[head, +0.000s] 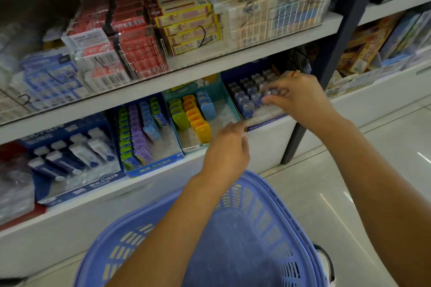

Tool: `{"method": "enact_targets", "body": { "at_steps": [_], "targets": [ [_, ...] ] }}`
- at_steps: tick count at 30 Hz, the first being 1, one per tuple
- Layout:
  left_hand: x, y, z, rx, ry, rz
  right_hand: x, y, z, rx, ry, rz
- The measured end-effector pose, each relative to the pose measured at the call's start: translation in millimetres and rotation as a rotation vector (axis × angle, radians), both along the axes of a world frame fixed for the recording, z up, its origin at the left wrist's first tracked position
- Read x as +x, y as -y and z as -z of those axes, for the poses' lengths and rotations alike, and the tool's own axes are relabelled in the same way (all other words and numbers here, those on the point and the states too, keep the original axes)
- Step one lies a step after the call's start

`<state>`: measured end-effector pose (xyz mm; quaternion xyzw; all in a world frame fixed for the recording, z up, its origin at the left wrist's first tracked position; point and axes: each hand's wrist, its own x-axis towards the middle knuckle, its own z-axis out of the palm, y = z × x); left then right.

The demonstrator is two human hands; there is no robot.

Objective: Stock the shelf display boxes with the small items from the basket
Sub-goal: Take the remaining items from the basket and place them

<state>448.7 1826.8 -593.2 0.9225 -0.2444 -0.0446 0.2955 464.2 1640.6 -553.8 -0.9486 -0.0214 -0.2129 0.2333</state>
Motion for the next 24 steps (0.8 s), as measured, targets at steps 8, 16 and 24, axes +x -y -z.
{"method": "enact_targets", "body": {
  "at_steps": [8,16,24],
  "targets": [
    [-3.2,-6.6,27.3,0.224,0.083,0.087,15.0,4.5,39.3,-0.124,-0.132,-0.047],
    [-0.1,-7.7,27.5,0.207,0.072,0.100,39.3,1.3,21.8,-0.232,-0.392,-0.078],
    [-15.0,-19.9,14.0,-0.047,0.079,0.102,26.3,-9.0,10.2,-0.160,-0.400,-0.007]
  ]
}}
